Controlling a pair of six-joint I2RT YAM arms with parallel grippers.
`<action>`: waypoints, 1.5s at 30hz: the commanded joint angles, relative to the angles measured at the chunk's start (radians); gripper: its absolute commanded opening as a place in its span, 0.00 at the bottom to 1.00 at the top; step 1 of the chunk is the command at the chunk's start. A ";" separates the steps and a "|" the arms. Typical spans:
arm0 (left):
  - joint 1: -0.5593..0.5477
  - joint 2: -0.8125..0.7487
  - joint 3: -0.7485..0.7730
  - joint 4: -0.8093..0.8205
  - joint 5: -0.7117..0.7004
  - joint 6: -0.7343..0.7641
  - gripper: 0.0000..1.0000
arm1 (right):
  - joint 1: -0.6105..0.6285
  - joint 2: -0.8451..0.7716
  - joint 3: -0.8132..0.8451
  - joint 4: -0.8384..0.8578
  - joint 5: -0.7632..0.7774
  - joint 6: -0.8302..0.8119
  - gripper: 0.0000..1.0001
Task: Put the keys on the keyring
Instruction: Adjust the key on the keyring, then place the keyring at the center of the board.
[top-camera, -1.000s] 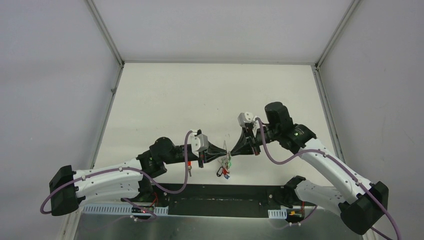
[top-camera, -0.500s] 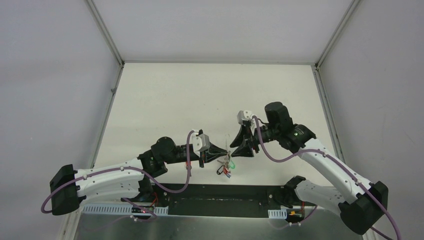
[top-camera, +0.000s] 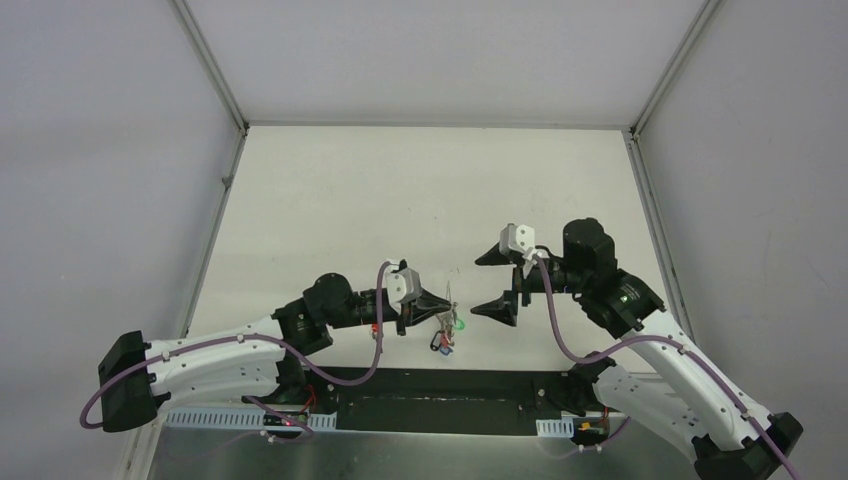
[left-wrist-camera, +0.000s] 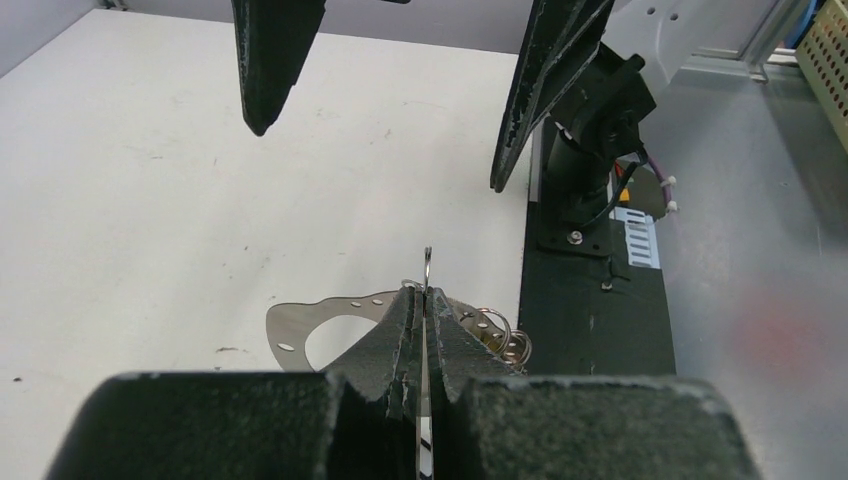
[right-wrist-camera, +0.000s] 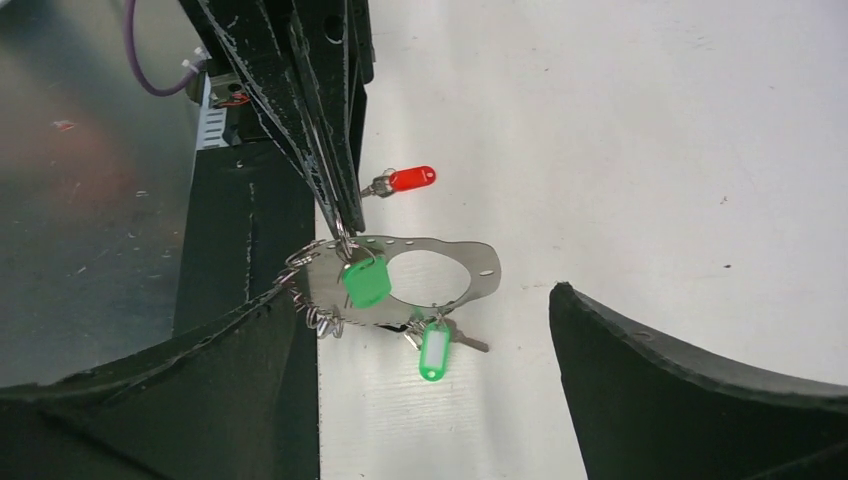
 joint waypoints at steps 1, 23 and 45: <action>-0.009 -0.050 0.067 -0.024 -0.064 0.027 0.00 | -0.002 -0.005 -0.010 0.067 0.054 0.030 1.00; 0.022 0.239 0.347 -0.049 -0.262 0.180 0.00 | -0.012 -0.019 0.030 0.087 0.518 0.575 1.00; 0.149 0.524 0.283 0.429 -0.233 -0.013 0.00 | -0.014 -0.102 0.077 -0.036 0.693 0.621 1.00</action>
